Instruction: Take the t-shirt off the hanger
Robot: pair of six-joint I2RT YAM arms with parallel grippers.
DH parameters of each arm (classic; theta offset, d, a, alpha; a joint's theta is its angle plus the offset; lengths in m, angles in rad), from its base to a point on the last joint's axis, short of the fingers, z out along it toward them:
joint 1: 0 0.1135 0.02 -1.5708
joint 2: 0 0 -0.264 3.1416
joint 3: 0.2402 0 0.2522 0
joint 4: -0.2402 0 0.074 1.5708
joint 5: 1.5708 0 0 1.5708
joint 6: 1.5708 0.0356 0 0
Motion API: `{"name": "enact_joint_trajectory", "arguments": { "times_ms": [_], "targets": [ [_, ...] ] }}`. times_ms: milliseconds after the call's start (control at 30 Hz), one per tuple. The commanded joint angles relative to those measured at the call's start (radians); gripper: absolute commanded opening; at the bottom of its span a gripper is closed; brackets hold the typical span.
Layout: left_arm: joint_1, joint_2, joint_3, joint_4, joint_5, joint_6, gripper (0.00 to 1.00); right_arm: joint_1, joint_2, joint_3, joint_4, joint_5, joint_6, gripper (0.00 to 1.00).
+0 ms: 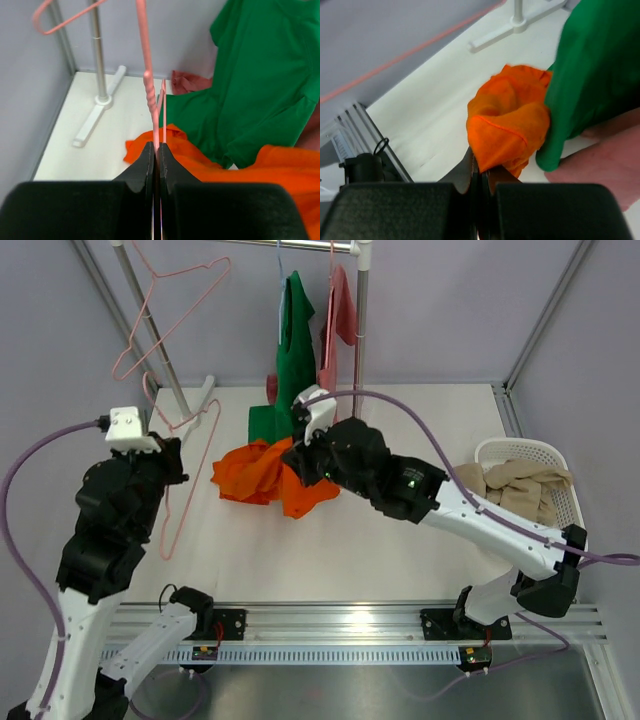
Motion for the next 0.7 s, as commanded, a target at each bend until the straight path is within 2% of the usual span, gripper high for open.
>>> {"name": "enact_joint_trajectory", "arguments": {
  "times_ms": [0,133,233,367,533,667],
  "targets": [
    [0.001,0.101,-0.008,0.2,0.145,0.054,0.0,-0.08,-0.03,0.113,-0.152,-0.006,-0.012,0.0],
    [0.008,0.16,-0.002,0.289,0.148,0.072,0.0,-0.221,-0.099,0.144,-0.187,-0.04,-0.024,0.0],
    [0.037,0.196,0.039,0.345,0.151,0.085,0.0,-0.261,-0.148,0.225,-0.245,-0.025,-0.058,0.0],
    [0.059,0.269,0.113,0.401,0.157,0.131,0.0,-0.295,-0.157,0.386,-0.304,0.102,-0.125,0.0],
    [0.073,0.336,0.136,0.547,0.183,0.192,0.0,-0.373,-0.084,0.573,-0.349,0.175,-0.226,0.0],
    [0.128,0.43,0.196,0.598,0.332,0.165,0.0,-0.523,0.019,0.812,-0.435,0.136,-0.242,0.0]
  ]
}}
